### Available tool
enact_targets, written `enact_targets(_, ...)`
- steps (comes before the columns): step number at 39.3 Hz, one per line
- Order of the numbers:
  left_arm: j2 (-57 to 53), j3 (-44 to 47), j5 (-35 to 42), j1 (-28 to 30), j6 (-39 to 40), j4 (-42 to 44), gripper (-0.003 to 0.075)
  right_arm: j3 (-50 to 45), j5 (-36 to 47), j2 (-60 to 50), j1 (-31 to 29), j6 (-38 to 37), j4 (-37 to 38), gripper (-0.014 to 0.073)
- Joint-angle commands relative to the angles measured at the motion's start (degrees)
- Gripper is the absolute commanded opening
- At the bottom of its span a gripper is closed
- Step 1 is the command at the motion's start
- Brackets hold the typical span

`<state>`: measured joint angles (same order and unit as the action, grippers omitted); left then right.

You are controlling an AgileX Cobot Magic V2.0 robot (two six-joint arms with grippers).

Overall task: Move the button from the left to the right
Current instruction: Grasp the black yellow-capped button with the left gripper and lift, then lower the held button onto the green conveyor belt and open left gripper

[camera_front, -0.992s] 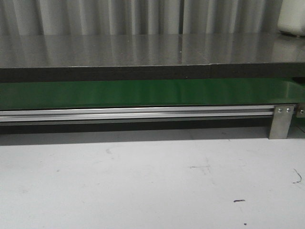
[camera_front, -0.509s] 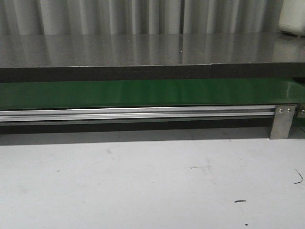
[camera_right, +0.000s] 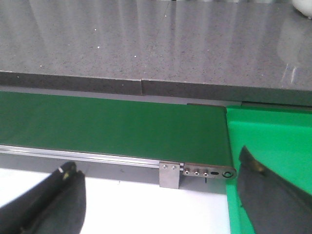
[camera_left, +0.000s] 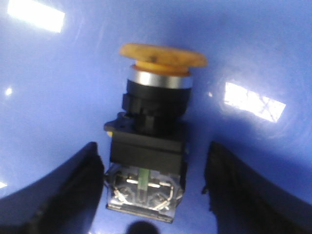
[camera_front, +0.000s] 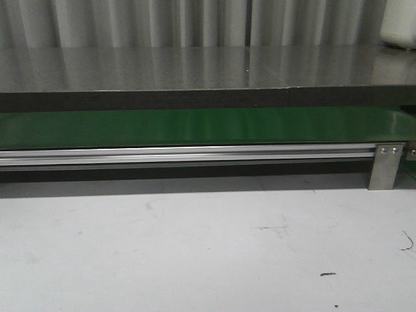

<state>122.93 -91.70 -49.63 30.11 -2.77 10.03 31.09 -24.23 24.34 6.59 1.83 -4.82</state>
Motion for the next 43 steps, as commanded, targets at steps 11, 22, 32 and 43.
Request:
enact_targets(11,-5.86,-1.65,0.86,0.08,0.15,-0.49,0.0073,2.06,4.26,0.67,0.12,0.24,0.12,0.0645)
enact_targets(22,-15.45,-1.65,3.47,-1.01,0.10,-8.52,0.0073,2.06,4.26,0.67,0.12,0.24,0.12,0.0645)
enact_targets(32,-20.92,-1.65,-0.87,-9.84,-1.83,-8.57,0.0073,2.06,4.26,0.67,0.12,0.24,0.12,0.0645)
enact_targets(43,-20.03,-1.65,-8.11,-19.08,-2.81,-10.33,0.0073,2.06,4.26,0.67,0.12,0.24,0.12,0.0645)
